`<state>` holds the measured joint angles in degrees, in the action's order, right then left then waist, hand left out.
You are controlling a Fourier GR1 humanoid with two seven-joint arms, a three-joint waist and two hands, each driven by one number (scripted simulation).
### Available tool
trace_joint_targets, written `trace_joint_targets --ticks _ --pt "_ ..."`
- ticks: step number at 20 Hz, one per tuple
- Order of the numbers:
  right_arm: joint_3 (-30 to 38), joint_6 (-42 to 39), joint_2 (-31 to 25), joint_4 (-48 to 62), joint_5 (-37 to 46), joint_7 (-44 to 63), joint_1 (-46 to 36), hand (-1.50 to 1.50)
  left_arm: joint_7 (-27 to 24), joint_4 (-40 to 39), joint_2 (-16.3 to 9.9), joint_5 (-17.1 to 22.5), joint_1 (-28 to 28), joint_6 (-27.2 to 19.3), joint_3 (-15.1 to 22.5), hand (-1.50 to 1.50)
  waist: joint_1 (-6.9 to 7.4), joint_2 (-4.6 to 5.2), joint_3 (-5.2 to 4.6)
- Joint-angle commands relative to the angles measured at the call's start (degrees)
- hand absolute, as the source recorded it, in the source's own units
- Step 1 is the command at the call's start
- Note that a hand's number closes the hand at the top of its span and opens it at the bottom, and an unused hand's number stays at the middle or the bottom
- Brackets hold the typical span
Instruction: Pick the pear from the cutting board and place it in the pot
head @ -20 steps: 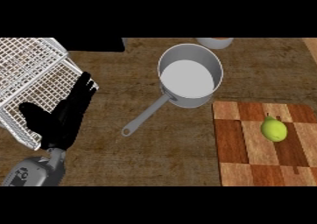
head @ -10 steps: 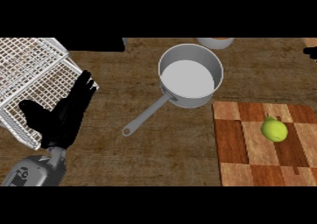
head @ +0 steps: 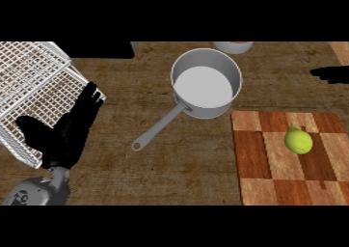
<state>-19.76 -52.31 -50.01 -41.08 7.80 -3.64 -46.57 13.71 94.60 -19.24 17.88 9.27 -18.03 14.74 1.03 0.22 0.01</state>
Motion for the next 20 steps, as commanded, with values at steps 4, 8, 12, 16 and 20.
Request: trace_joint_targets --ticks 4,8,12,16,20 --pt "-1.75 1.11 4.55 0.40 8.22 0.17 1.21 -1.50 1.84 -1.07 1.47 -1.02 2.39 1.02 -2.14 0.00 -0.62 -0.14 -0.01" --pt "0.27 2.51 5.89 1.28 11.54 -0.45 2.34 -1.50 2.22 0.95 1.74 -2.77 -0.29 1.27 -2.83 0.00 -0.50 -0.17 0.00" --pt "4.12 3.99 7.33 -0.38 11.43 1.36 4.56 -1.50 4.31 5.40 2.09 -3.26 -2.90 1.91 -2.97 0.00 -0.64 -0.24 -0.01" --pt "7.33 2.38 7.68 -3.98 11.30 3.28 5.56 -1.50 1.36 -0.99 4.16 -4.18 -0.48 3.98 -4.49 0.00 -1.10 -0.27 -0.03" --pt "10.00 0.67 10.66 -7.40 10.32 11.28 5.31 -1.50 -0.74 -3.26 5.87 -5.55 -0.10 4.42 -5.02 0.00 -1.26 -0.29 -0.05"
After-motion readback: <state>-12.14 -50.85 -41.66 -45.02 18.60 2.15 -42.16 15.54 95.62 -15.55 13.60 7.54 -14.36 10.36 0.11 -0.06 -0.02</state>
